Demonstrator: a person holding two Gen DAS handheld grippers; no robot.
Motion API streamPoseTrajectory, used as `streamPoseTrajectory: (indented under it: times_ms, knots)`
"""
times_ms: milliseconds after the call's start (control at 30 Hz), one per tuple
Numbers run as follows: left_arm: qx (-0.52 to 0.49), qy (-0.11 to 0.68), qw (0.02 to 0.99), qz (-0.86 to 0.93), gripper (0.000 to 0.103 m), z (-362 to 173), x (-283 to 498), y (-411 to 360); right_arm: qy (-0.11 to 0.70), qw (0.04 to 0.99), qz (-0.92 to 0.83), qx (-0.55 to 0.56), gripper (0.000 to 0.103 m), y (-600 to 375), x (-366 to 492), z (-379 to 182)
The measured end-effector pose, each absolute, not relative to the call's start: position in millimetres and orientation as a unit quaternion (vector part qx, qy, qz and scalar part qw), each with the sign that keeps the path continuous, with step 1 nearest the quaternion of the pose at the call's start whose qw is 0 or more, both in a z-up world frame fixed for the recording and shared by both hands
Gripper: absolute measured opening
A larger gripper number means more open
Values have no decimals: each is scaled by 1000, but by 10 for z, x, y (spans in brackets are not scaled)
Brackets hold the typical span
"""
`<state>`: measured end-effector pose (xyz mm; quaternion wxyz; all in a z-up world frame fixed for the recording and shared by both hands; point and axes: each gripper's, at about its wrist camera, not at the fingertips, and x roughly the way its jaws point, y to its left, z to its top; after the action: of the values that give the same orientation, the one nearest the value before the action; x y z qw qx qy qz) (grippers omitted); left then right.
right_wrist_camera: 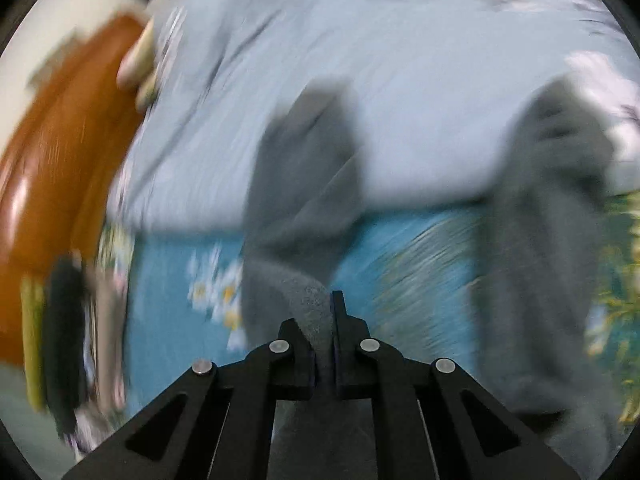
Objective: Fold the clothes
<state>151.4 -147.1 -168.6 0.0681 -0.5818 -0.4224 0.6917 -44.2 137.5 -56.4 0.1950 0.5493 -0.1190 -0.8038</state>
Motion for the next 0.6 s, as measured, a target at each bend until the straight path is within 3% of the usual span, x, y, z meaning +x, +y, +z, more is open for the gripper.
streamPoseTrajectory:
  times_ms: [167,233,267,300,433,500,533,567,600]
  knots:
    - [-597,-420,90,677,61,-1748,1402,-1220,-133,239,-772,574,12,1748,-392,-560]
    - [-603,-424,90,669,61,-1781,1377,-1178,-147,242,-772,569,31,1971,-336,-524]
    - [-605,-428,90,666,62,-1790,1369,-1164,-161,238,-776,561,48,2149,-309,-488]
    - [-606,-430,91,663,62,-1797,1361,-1148,-178,226,-782,553,54,2343,-287,-468]
    - [-613,-431,91,657,60,-1805,1305,-1073,-211,131,-798,549,54,3219,-184,-509]
    - [-614,-430,86,657,50,-1811,1258,-1054,-220,92,-791,563,54,3564,-90,-611]
    - [-613,-431,86,656,25,-1817,1233,-1055,-226,75,-786,571,54,3746,5,-677]
    - [-615,-428,80,657,10,-1819,1205,-1062,-229,63,-780,578,54,3891,114,-738]
    - [-613,-426,72,662,6,-1796,1183,-1087,-231,56,-777,583,54,3990,201,-784]
